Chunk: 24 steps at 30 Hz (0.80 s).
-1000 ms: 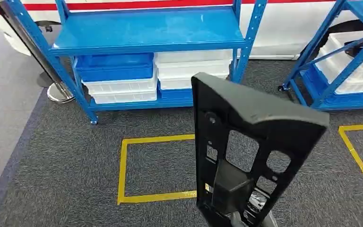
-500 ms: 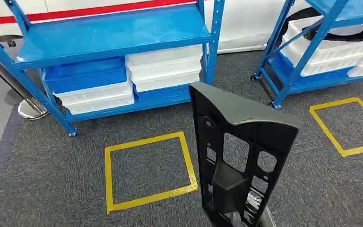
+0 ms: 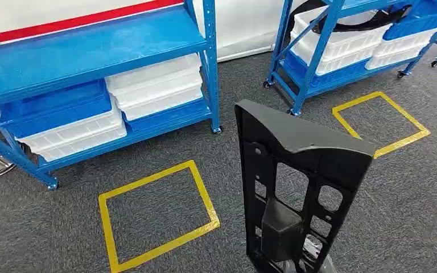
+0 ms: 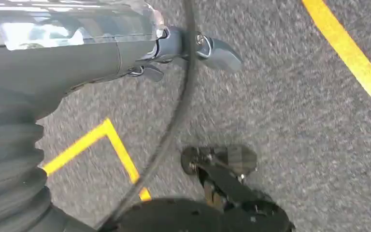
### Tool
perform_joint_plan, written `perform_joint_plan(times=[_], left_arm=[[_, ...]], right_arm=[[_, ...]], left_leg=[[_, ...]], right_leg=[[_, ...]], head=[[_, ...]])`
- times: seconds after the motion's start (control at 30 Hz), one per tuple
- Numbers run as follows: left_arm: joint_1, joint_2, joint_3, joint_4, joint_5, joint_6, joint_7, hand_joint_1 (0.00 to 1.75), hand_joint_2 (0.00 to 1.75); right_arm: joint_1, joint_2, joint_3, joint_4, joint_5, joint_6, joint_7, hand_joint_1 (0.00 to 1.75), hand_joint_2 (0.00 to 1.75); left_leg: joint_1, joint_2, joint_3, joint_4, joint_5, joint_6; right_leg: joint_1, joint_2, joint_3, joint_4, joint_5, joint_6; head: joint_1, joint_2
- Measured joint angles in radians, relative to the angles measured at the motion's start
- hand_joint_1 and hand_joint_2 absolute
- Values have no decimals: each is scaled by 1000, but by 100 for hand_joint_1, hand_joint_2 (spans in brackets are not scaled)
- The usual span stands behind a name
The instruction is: Take the parts from the cabinet and place them on the table.
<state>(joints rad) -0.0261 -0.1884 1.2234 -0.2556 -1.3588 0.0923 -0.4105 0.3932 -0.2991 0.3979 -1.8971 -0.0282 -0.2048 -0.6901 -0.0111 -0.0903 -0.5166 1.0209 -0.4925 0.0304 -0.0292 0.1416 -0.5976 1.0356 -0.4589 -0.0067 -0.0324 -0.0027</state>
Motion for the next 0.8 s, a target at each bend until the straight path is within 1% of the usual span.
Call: perform_joint_plan(times=[0.03, 0.07, 0.1, 0.13, 0.17, 0.2, 0.23, 0.27, 0.3, 0.33, 0.37, 0.4, 0.43, 0.47, 0.5, 0.53, 0.57, 0.6, 0.63, 0.67, 0.7, 0.73, 0.77, 0.8], left_arm=[[-2, 0, 0, 0, 0, 0, 0, 0, 175], [-3, -3, 0, 0, -1, 0, 1, 0, 175], [-3, -3, 0, 0, -3, 0, 2, 0, 175], [-2, -3, 2, 0, -3, 0, 3, 0, 175], [0, -3, 3, 0, -2, -2, 3, 0, 175], [1, -3, 5, 0, 0, -5, 3, 0, 175], [1, -2, 7, 0, 3, -6, 3, 0, 175], [1, -2, 10, 0, 4, -8, 3, 0, 175], [-1, -2, 14, 0, 4, -10, 3, 0, 175], [-2, -2, 18, 0, 5, -13, 3, 0, 175], [-3, -2, 19, 0, 5, -13, 3, 0, 175], [-5, -2, 21, 0, 6, -15, 3, 0, 175], [-4, -2, 21, 0, 6, -15, 3, 0, 175], [-6, -2, 23, 0, 6, -15, 2, 0, 175], [-9, -2, 23, 0, 6, -15, 2, 0, 175], [-11, -2, 23, 0, 6, -14, 0, 0, 175], [-12, -3, 23, 0, 6, -14, 0, 0, 175], [-12, -3, 23, 0, 5, -13, 0, 0, 175], [-10, -3, 24, 0, 4, -12, -2, 0, 175], [-8, -3, 24, 0, 3, -13, -3, 0, 175], [-5, -4, 24, 0, 0, -13, -3, 0, 175], [-3, -5, 24, 0, -2, -13, -5, 0, 175], [-1, -5, 24, 0, -2, -13, -6, 0, 175], [0, -5, 24, 0, -2, -13, -7, 0, 175]], right_arm=[[8, 2, -3, -7, 0, 5, 0, 175, 175], [15, 3, -10, -18, 0, 8, 3, 175, 175], [23, 3, -17, -22, 2, 10, 4, 175, 175], [23, 3, -23, -26, 6, 14, 5, 175, 175], [19, 3, -28, -26, 13, 20, 11, 175, 175], [19, 7, -29, -25, 19, 26, 13, 175, 175], [20, 9, -30, -23, 23, 26, 13, 175, 175], [18, 11, -30, -18, 26, 26, 13, 175, 175], [12, 11, -30, -9, 29, 24, 13, 175, 175], [7, 11, -29, 0, 31, 22, 13, 175, 175], [2, 11, -29, 6, 31, 21, 12, 175, 175], [-6, 11, -29, 13, 31, 21, 11, 175, 175], [-12, 12, -28, 19, 31, 21, 11, 175, 175], [-16, 12, -27, 22, 32, 21, 10, 175, 175], [-17, 12, -27, 25, 32, 21, 7, 175, 175], [-20, 12, -27, 29, 29, 21, 5, 175, 175], [-23, 12, -27, 33, 27, 21, 3, 175, 175], [-24, 12, -27, 36, 25, 21, 1, 175, 175], [-29, 12, -26, 40, 24, 21, 0, 175, 175], [-36, 12, -26, 43, 24, 21, -1, 175, 175], [-41, 12, -24, 48, 23, 19, -2, 175, 175], [-42, 12, -23, 51, 21, 18, -3, 175, 175], [-42, 12, -22, 55, 20, 15, -3, 175, 175], [-42, 12, -22, 58, 19, 13, -3, 175, 175]], left_leg=[[-1, 14, 6, -17, 2, 3], [17, 33, 18, -48, 18, 1], [14, 49, 26, -61, 22, 0], [13, 67, 28, -65, 24, 5], [11, 84, 27, -64, 24, 5], [10, 101, 26, -62, 22, 4], [10, 119, 23, -61, 21, 4], [10, 131, 23, -60, 20, 2], [11, 151, 21, -59, 17, -2], [12, 165, 22, -57, 15, -6], [13, 174, 22, -53, 11, -11], [13, 188, 28, -42, 5, -20], [5, 195, 23, -38, -2, -30], [6, 198, 24, -36, -5, -35], [5, 207, 28, -33, -7, -40], [7, 217, 36, -35, -5, -46], [10, 221, 35, -32, -9, -52], [15, 172, 29, -17, -27, -62], [17, 124, 10, 27, -64, -65], [17, 107, -19, 94, -104, -66], [17, 99, -63, 192, -149, -67], [17, 97, -96, 261, -171, -67], [17, 97, -112, 291, -166, -66], [17, 97, -107, 274, -142, -65]], right_leg=[[0, 14, -1, -6, 6, 9], [8, 5, 1, -3, 6, 11], [14, -65, -5, 9, -6, 13], [13, -106, -31, 56, -43, 18], [9, -121, -64, 125, -83, 23], [4, -130, -99, 199, -117, 28], [1, -135, -122, 251, -133, 32], [-2, -137, -128, 265, -128, 35], [-6, -143, -106, 230, -98, 40], [-9, -151, -65, 163, -62, 43], [-11, -164, -21, 90, -34, 44], [-10, -210, 39, -16, -20, 40], [-3, -221, 38, -11, -20, 31], [0, -205, 36, -7, -21, 21], [1, -198, 30, -8, -20, 17], [5, -187, 28, -6, -20, 11], [-2, -175, 27, -11, -15, 2], [-4, -167, 27, -13, -12, -3], [-5, -158, 24, -13, -9, -9], [-4, -148, 21, -13, -7, -12], [-1, -135, 17, -12, -5, -15], [2, -122, 15, -12, -5, -16], [4, -108, 15, -12, -4, -17], [4, -95, 16, -11, -4, -17]], head=[[0, 0], [0, 0], [1, 0], [0, 0], [1, 0], [0, 0], [0, 0], [0, 0], [0, 0], [0, 0], [0, 0], [0, 0], [0, 0], [0, 0], [0, 0], [0, 0], [0, 0], [0, 0], [0, 0], [0, 0], [0, 0], [0, 0], [0, 0], [0, 0]])
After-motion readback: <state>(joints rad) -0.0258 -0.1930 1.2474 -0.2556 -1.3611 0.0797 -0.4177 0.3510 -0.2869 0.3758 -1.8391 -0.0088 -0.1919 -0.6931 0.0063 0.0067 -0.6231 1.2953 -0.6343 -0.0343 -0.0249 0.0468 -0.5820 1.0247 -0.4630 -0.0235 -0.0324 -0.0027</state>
